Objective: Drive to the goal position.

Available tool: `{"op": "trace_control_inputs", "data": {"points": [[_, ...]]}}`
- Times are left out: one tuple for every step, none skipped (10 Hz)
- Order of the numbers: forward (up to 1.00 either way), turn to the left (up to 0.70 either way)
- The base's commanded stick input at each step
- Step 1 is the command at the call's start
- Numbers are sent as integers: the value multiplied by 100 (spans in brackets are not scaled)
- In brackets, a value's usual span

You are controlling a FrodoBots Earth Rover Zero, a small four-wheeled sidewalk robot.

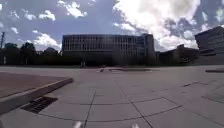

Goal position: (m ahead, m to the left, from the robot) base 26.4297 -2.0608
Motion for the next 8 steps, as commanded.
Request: {"op": "trace_control_inputs", "data": {"points": [[6,0],[5,0],[5,0],[5,0],[5,0],[5,0],[6,0],[5,0]]}}
